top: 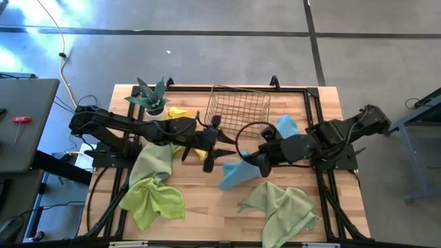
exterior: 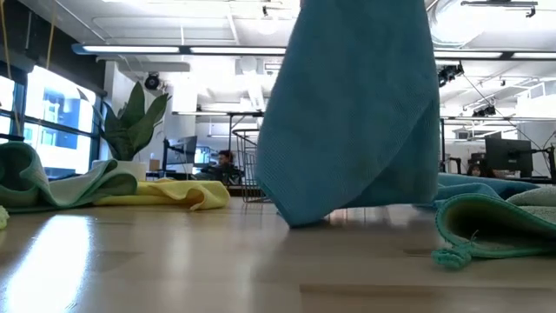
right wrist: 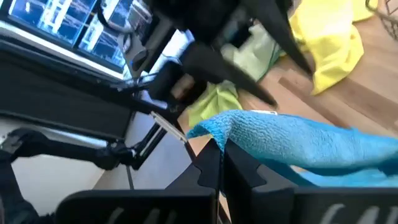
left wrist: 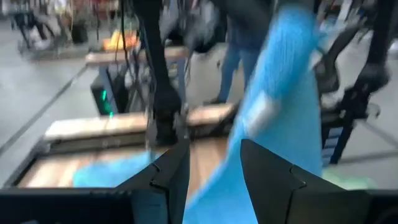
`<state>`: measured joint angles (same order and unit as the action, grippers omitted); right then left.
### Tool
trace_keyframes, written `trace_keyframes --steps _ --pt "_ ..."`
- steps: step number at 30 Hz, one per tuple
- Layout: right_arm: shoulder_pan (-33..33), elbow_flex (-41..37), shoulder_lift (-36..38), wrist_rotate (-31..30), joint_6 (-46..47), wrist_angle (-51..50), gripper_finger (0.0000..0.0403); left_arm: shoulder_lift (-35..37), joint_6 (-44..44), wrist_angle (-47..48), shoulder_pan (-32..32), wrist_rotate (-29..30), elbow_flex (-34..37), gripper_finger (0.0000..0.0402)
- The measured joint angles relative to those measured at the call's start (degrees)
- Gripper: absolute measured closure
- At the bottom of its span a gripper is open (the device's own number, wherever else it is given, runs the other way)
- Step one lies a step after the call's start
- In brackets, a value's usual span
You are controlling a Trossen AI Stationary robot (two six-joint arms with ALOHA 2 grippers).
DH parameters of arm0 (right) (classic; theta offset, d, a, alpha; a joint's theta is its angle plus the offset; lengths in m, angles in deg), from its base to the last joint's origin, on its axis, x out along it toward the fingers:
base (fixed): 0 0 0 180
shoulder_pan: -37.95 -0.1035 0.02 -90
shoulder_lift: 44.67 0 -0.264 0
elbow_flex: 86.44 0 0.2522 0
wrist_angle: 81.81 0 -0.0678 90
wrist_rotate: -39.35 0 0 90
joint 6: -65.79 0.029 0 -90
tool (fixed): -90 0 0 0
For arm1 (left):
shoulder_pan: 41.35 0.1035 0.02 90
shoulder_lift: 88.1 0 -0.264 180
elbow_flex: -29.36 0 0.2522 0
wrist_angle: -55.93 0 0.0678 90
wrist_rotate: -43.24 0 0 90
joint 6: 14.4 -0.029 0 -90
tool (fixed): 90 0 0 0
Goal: Fold microfiber towels
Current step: Fold the bottom blue microfiber cloth
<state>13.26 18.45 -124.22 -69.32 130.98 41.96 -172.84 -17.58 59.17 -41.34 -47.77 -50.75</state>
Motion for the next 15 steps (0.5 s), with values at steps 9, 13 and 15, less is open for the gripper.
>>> trace_keyframes --steps 9,13,15 --pt "-0.61 -0.02 -0.01 0.02 0.57 -1.47 0.0403 -0.01 0.0 -2.97 -0.07 -7.87 -0.02 0.0271" --pt "-0.59 -0.04 -0.02 0.05 0.18 -1.19 0.0403 -1.07 0.0 -3.44 0.0 -7.62 -0.06 0.0271" --pt "-0.59 -0.07 -0.02 0.13 -1.04 -0.29 0.0403 -2.48 0.0 -3.48 -0.02 -7.56 -0.02 0.0271"
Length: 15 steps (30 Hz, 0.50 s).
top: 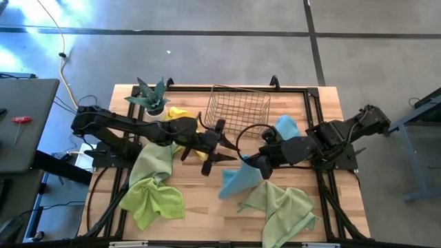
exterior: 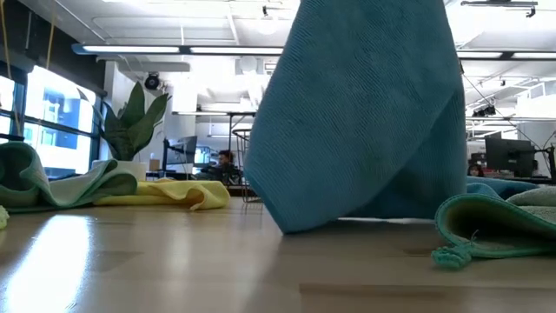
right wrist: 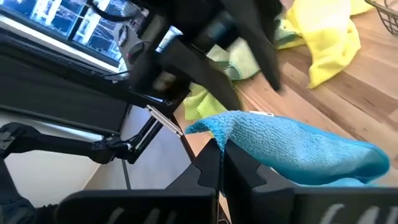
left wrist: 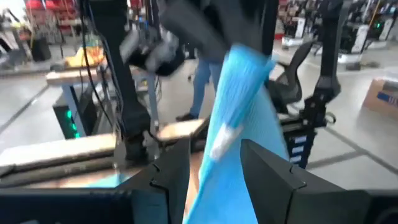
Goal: Fold microfiber towels
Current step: Fold the bottom blue microfiber cloth
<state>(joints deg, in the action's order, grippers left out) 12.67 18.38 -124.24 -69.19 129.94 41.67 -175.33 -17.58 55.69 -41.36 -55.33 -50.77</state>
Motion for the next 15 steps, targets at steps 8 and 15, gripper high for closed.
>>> trace_keyframes --steps 8,15 --pt "0.0 -0.02 0.0 0.04 -1.56 1.07 0.0403 -4.81 4.06 -6.82 -0.09 -2.83 0.02 0.0271" --pt "0.0 -0.07 0.0 0.15 -6.42 3.35 0.0403 -8.67 4.08 -7.42 -0.07 -4.32 0.0 0.0271"
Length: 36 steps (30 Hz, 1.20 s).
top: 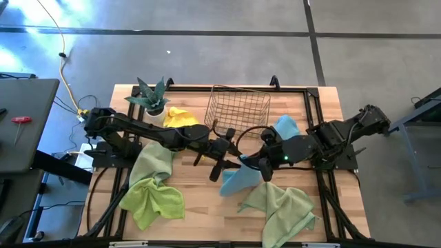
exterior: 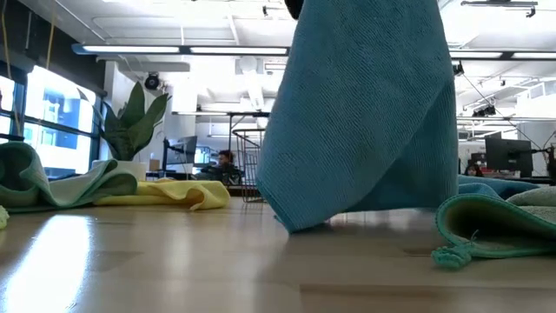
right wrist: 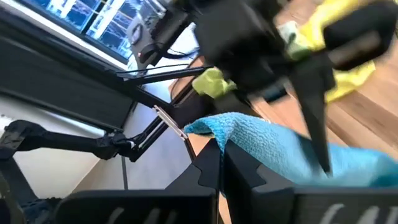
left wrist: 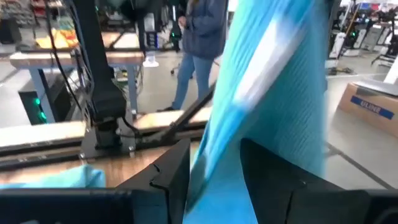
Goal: Fold microfiber towels
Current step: Fold the bottom blue microfiber cloth
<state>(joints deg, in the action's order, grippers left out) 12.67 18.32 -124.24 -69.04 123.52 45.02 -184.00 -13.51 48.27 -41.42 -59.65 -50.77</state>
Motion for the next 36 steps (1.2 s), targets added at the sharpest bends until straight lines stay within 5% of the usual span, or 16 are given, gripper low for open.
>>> trace_keyframes --steps 9,21,28,36 --pt "0.0 0.0 -0.02 4.78 -5.76 2.75 0.0403 -3.36 1.04 0.22 -0.02 -2.4 0.02 0.0279" --pt "-1.71 0.0 -0.02 7.44 -6.28 1.03 0.0403 -2.88 0.45 1.36 0.78 -2.44 0.0 0.0394" --pt "-2.93 0.0 0.02 1.95 -3.93 -3.28 0.0403 0.5 -1.91 11.9 0.83 -1.47 0.08 0.0399" --pt "-1.07 0.0 -0.29 -3.3 -4.14 -8.83 0.0403 9.41 -10.46 24.83 0.87 8.8 0.08 0.0401"
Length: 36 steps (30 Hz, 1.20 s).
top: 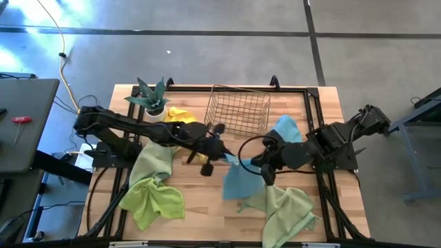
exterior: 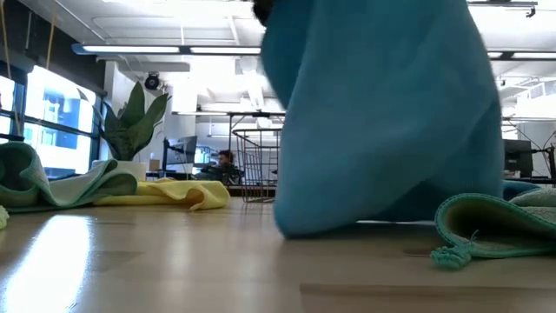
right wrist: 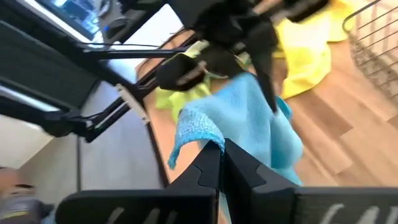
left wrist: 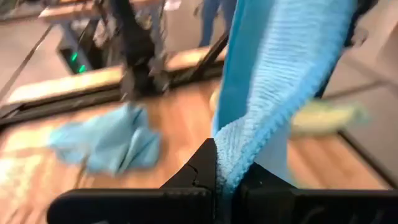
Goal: Fold microfiber towels
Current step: Fold the bottom blue microfiber cloth
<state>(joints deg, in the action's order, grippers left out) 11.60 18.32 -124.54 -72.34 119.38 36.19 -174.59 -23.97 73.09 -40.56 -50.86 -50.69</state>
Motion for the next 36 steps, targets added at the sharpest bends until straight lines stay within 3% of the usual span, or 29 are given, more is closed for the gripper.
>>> trace_keyframes --steps 4,9,24,36 --pt "1.64 0.0 -0.69 -0.06 -3.19 -0.43 0.0403 3.57 -1.11 6.38 0.16 2.67 -0.05 0.0401" --pt "2.97 0.0 -0.73 -0.2 -6.4 0.08 0.0403 3.02 -0.59 12.56 0.31 3.31 -0.01 0.0401" --pt "2.82 -0.09 -0.93 0.16 -7.18 0.63 0.0403 -2.9 2.47 12.73 0.27 0.24 -0.19 0.0398" --pt "2.77 -0.04 -0.71 0.64 -7.57 3.53 0.0403 -3.07 4.52 13.94 0.34 0.02 0.01 0.0294"
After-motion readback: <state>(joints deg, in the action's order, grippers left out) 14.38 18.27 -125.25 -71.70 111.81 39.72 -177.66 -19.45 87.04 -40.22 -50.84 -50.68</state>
